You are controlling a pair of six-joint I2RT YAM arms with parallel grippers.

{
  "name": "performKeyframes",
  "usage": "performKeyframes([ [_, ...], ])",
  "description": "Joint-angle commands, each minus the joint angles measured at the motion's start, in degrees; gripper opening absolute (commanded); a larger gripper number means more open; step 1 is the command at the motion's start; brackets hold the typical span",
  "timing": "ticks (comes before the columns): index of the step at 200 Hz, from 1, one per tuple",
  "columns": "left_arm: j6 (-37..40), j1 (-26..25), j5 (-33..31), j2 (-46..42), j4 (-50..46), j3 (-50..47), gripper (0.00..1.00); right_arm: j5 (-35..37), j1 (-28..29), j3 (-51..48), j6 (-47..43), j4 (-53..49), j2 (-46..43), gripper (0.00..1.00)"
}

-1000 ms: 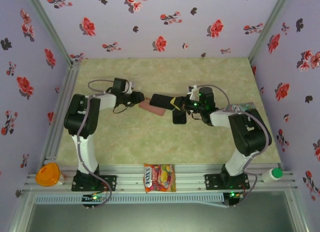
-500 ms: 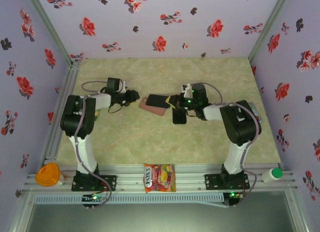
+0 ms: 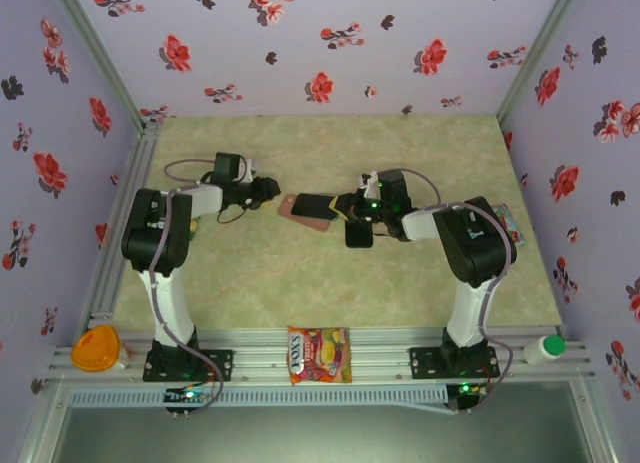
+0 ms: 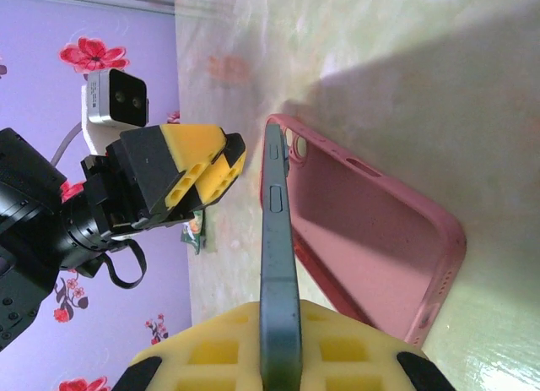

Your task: Put the phone into the phone case

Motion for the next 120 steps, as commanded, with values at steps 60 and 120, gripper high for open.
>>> performKeyframes([
  [60,1.2,0.0,1.6,1.7,0.3,2.1,0.41,1.3,0.8,0.7,1.6,4.5,1.9,0.0],
  [120,1.4,-0.1,1.8,2.2,-0.3,2.5,0.41,0.9,1.3,1.6,1.2,4.0,2.7,0.0],
])
